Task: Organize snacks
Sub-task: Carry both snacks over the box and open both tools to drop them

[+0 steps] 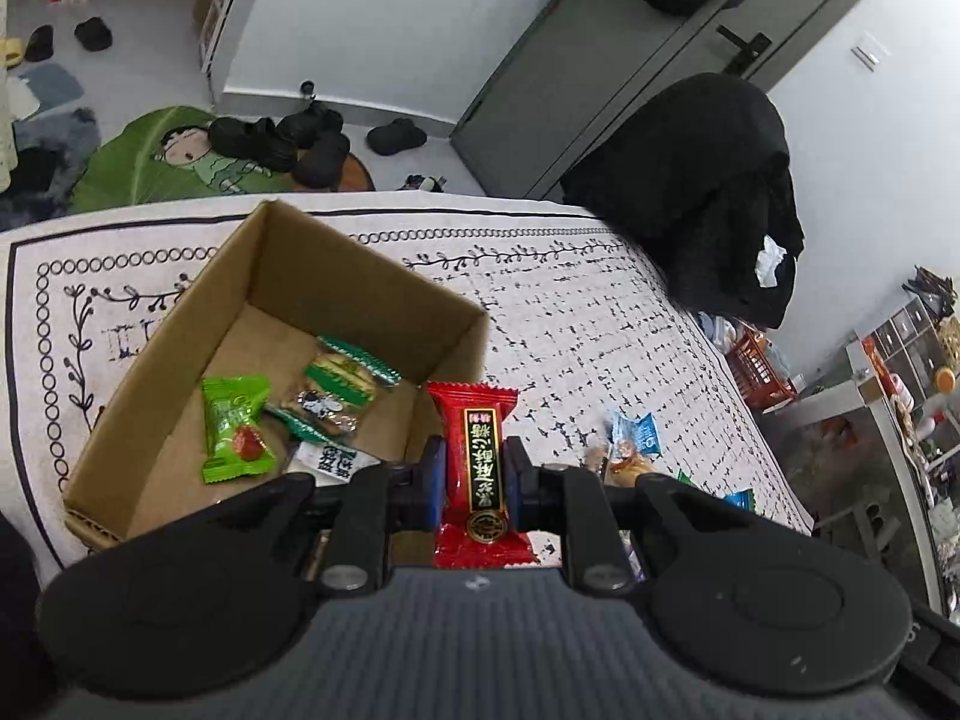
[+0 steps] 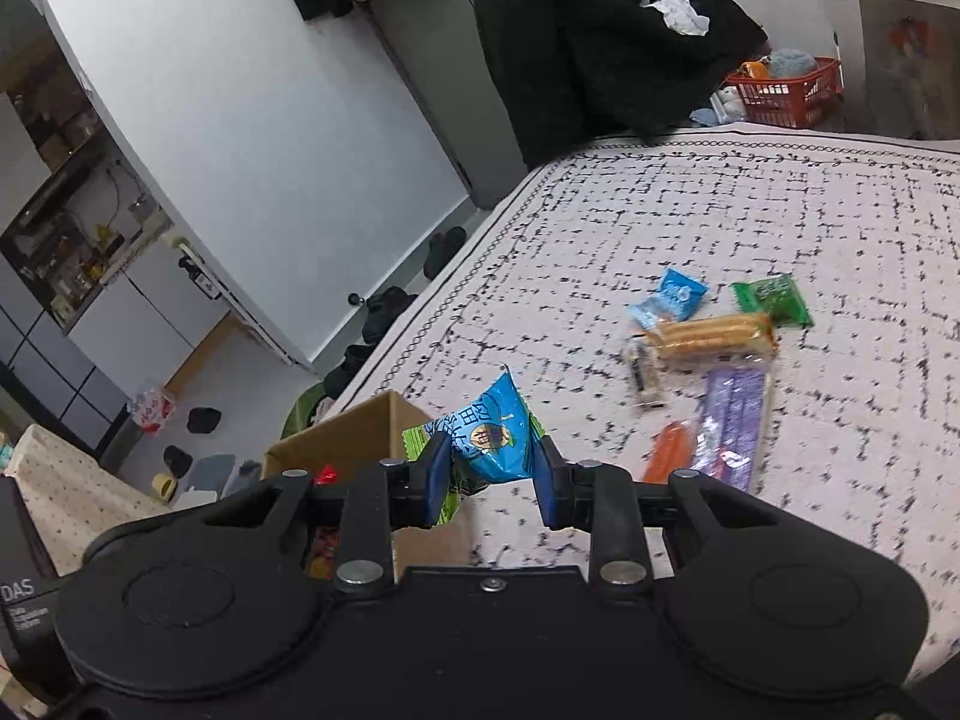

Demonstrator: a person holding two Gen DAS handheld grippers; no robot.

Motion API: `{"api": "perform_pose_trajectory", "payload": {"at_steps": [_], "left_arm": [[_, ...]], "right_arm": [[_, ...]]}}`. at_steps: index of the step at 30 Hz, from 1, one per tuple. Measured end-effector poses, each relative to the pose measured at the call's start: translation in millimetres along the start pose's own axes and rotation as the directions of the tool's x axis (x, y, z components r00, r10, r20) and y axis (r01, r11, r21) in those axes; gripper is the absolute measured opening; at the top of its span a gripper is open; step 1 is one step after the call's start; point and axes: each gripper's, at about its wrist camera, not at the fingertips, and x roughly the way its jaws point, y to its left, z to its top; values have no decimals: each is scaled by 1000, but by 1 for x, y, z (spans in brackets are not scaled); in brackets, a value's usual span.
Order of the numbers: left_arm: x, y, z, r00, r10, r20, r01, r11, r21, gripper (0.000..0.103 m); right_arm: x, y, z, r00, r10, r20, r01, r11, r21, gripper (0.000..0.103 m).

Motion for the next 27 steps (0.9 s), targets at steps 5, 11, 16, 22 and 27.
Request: {"api": "perform_pose_trajectory", "payload": {"at_steps": [5,11,16,22,27], "left_arm": [[0,11,1,1000,-14,-26,13,1000,-16,19],[0,30,9,999,-7,-48,4,999,-54,19],[1,43,16,998,14,-55,-19,995,-98,19],[-4,52,23,996,81,-39,-86,986,-144,19],[-7,64,28,989,148,-27,-151,974,-168,22]], "right_arm": [[6,13,-14,1000,-11,-3,11,1000,24,29],[15,29,-21,1000,-17,-14,17,1000,22,29],[24,44,-25,999,-7,-36,7,1000,-2,29],[37,63,-32,996,20,-87,-24,998,-49,29],[40,71,-42,992,37,-124,-44,997,-61,29]]}}
